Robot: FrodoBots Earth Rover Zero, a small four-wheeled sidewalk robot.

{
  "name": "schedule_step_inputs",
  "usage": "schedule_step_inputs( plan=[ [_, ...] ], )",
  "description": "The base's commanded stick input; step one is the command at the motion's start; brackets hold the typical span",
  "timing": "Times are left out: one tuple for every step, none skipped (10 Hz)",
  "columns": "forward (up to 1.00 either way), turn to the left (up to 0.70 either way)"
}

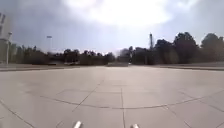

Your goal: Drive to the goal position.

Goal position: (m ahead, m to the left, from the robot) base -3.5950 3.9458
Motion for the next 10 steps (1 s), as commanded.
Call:
schedule_step_inputs(
  plan=[
    [0.70, -0.01],
    [0.70, -0.01],
    [0.70, -0.01],
    [0.70, -0.01],
    [0.70, -0.01],
    [0.70, -0.01],
    [0.70, -0.01],
    [0.70, -0.01],
    [0.70, -0.01],
    [0.70, -0.01]
  ],
)
